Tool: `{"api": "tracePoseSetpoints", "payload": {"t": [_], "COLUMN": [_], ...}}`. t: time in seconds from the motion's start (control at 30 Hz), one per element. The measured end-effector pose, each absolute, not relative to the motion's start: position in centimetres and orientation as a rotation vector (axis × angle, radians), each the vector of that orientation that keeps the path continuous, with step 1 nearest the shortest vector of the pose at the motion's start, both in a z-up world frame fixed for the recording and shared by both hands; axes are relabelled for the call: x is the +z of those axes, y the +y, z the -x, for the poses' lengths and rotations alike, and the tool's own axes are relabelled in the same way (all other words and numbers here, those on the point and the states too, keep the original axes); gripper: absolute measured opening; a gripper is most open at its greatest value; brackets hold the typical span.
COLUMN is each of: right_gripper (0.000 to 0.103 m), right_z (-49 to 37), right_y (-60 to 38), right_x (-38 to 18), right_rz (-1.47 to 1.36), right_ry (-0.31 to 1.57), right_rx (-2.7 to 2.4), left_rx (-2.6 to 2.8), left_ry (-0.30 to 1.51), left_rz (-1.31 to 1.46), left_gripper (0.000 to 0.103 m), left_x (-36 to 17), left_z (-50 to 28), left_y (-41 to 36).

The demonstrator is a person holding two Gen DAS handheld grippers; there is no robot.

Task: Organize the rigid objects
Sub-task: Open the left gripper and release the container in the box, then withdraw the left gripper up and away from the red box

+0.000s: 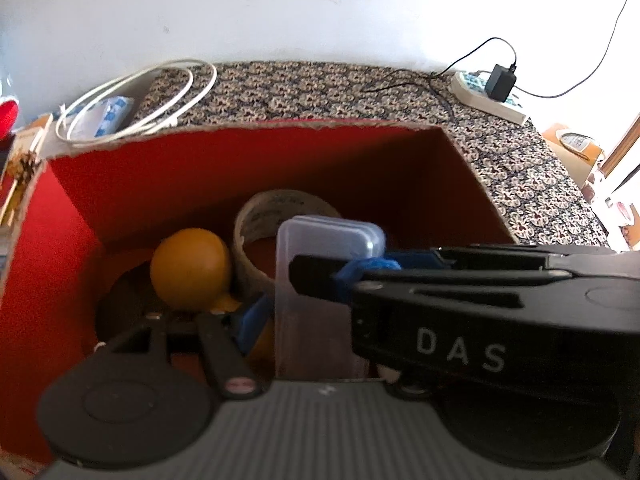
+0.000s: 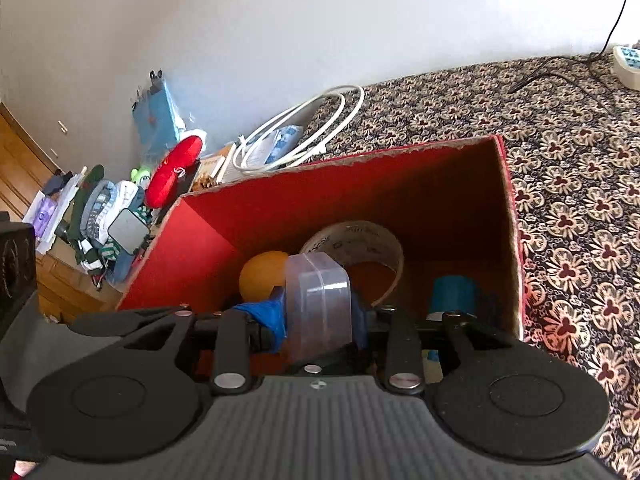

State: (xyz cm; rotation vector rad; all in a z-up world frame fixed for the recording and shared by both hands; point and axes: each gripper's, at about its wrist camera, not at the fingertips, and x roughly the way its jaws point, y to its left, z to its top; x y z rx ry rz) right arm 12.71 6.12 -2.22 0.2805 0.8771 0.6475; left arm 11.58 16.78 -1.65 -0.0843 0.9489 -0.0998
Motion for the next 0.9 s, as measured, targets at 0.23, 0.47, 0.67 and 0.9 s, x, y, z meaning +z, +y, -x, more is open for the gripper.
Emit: {"api": "tracePoseSetpoints", "payload": {"t": [0.23,0.47,0.67,0.9], "right_gripper": [0.018,0.019,0.019,0.019], "right_z": [-10.8,-8.4,-6.4,-4.3], "right_y": [3.5,2.1,1.5,0.7], "right_x": [-0.9,-0.1,0.9,1.3], "right_rz": [-0.41,-0.433,-0.396,-0.344], "right_ry": [0.822,0.796,0.772,0.752], "right_rx": [0.604,0.53,0.482,0.395], "left_rx": [-0.068,-0.011,0.029,0.048], "left_ry": [0.902,0.874,0.844,0.846], "left_rz": [0.061,0.003,-0.037,-0.054], "left_gripper": [0.059,0.062,0.063,0.065], "left_x": [0.2,1.4,2.4,2.9], "left_z": [-9.2,-6.7,-4.7,-3.2], "left_y": [16.3,15.8,15.3,14.5]}}
